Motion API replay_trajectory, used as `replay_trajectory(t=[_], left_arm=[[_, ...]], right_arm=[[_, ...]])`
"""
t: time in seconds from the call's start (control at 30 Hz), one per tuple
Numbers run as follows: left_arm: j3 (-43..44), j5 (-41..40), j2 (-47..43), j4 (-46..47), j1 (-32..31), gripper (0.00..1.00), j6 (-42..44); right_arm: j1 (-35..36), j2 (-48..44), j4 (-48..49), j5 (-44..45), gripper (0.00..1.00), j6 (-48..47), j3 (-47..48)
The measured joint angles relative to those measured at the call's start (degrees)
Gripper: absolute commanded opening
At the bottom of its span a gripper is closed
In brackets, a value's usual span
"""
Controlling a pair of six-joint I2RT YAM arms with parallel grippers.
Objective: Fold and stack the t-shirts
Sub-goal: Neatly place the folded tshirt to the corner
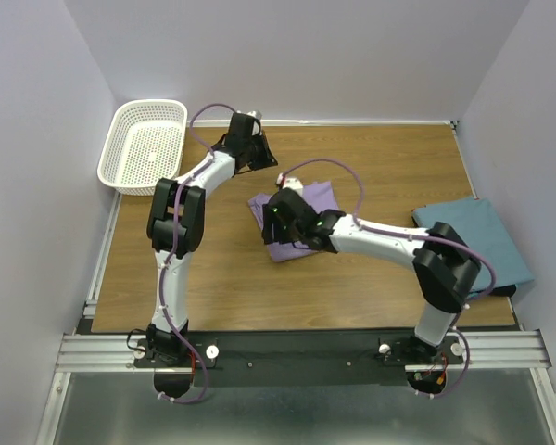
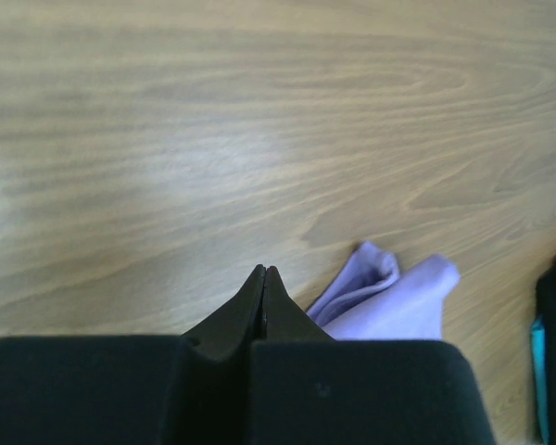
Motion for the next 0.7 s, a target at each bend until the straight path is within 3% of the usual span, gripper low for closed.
replay_trajectory(t=[0.27,0.47,0.7], left_arm=[[2.4,-0.7,-6.3,-2.8,-0.1,0.01,0.7],[-12.1,-2.5,-18.5,-2.1,-2.5,0.00,-0.2],[-30.2,-4.8,-24.2,-1.1,-10.8,0.00,-1.4]], right_arm=[[-18.2,-8.9,0.2,-6.2,0.71,-1.9,0.0],[-32.2,-5.0,0.0,-14.6,0.71,-5.2,0.9],[-38.4,6.9,0.0,-22.3,0.72,-10.2,5.7]])
